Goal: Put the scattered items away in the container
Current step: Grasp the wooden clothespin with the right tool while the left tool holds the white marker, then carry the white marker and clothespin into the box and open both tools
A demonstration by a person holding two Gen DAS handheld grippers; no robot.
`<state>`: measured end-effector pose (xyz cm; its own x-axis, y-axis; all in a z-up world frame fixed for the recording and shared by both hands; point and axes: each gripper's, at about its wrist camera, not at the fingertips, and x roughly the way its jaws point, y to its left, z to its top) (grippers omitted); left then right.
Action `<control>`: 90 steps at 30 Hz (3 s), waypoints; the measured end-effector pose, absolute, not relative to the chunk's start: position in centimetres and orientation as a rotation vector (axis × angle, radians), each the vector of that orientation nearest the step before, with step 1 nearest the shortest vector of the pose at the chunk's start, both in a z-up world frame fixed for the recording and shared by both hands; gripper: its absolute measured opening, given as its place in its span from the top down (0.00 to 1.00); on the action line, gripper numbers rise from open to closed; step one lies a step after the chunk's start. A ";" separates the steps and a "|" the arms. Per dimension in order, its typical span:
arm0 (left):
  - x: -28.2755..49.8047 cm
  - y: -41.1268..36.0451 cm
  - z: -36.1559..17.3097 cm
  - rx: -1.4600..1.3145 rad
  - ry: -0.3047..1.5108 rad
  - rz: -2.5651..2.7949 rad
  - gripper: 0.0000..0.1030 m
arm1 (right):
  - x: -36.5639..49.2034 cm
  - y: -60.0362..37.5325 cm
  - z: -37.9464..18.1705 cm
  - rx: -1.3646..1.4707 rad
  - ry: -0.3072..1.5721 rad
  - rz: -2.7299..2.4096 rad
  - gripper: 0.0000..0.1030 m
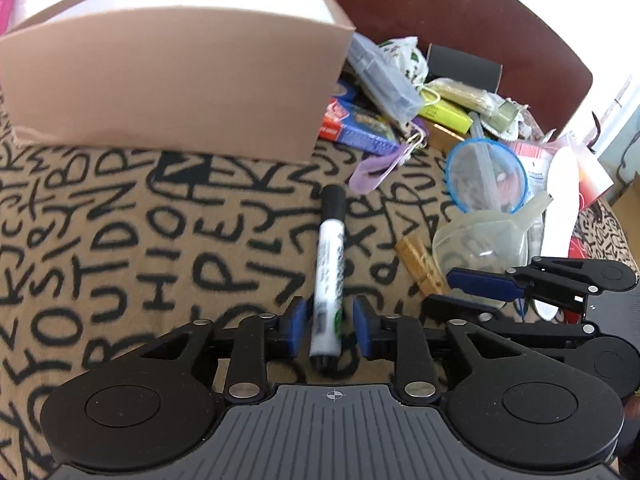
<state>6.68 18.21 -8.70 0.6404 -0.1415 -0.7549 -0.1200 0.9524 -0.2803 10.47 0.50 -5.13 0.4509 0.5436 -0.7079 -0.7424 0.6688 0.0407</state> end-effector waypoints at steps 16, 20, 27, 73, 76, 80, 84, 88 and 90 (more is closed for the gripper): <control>8.0 18.3 -9.1 -0.210 0.899 0.004 0.89 | 11.2 3.2 -5.8 -0.299 0.801 0.826 0.80; 8.0 18.5 -9.4 -0.193 0.904 -0.003 0.81 | 11.3 3.3 -5.9 -0.290 0.812 0.816 0.80; 8.1 17.2 -9.5 -0.122 0.895 0.001 0.74 | 11.0 3.7 -6.0 -0.317 0.803 0.804 0.78; 14.6 27.5 6.6 -0.216 0.492 0.123 0.90 | 20.9 13.7 10.8 -0.178 0.523 0.936 0.87; 17.6 29.5 4.9 -0.289 0.534 0.101 0.90 | 23.4 15.2 9.5 -0.179 0.548 0.899 0.87; 20.9 31.7 2.0 -0.346 0.583 0.094 0.89 | 26.8 17.0 7.1 -0.162 0.613 0.869 0.87; 22.9 33.4 -0.2 -0.387 0.635 0.118 0.89 | 29.5 18.3 4.7 -0.113 0.706 0.861 0.87; 24.2 34.4 -1.1 -0.383 0.669 0.125 0.89 | 30.8 19.3 3.5 -0.102 0.743 0.857 0.87; 24.8 34.9 -1.2 -0.386 0.675 0.127 0.89 | 31.3 19.6 3.2 -0.096 0.752 0.856 0.86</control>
